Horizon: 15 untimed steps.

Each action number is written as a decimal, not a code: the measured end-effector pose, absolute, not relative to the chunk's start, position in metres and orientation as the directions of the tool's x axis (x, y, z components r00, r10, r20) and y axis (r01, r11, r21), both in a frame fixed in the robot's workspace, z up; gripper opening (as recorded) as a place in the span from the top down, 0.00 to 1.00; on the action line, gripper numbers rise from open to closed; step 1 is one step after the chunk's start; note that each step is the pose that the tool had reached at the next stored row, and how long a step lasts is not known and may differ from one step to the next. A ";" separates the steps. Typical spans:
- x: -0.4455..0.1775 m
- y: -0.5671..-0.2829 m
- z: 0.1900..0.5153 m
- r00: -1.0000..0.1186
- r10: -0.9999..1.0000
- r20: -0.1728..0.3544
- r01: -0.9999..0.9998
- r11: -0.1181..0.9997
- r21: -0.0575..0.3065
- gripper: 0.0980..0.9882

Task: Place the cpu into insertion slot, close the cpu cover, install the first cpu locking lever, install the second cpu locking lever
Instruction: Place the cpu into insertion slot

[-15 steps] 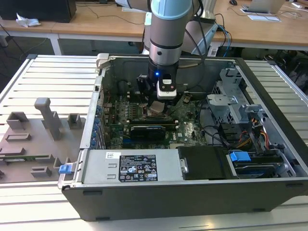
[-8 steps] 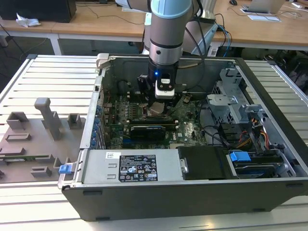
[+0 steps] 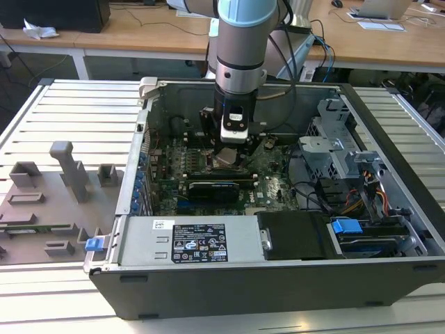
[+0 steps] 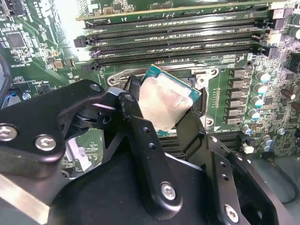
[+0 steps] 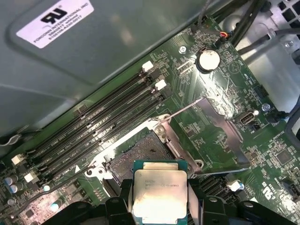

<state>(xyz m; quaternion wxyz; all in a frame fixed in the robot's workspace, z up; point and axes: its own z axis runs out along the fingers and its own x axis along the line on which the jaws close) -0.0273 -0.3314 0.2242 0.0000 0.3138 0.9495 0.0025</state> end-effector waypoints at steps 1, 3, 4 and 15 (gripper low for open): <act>-0.027 -0.331 0.224 -0.798 0.603 0.001 0.603 0.798 0.005 0.50; -0.027 -0.331 0.224 -0.790 0.613 0.001 0.613 0.790 0.004 0.50; -0.027 -0.331 0.224 -0.786 0.618 0.001 0.618 0.786 0.004 0.50; -0.027 -0.331 0.224 -0.732 0.681 -0.001 0.681 0.732 0.002 0.50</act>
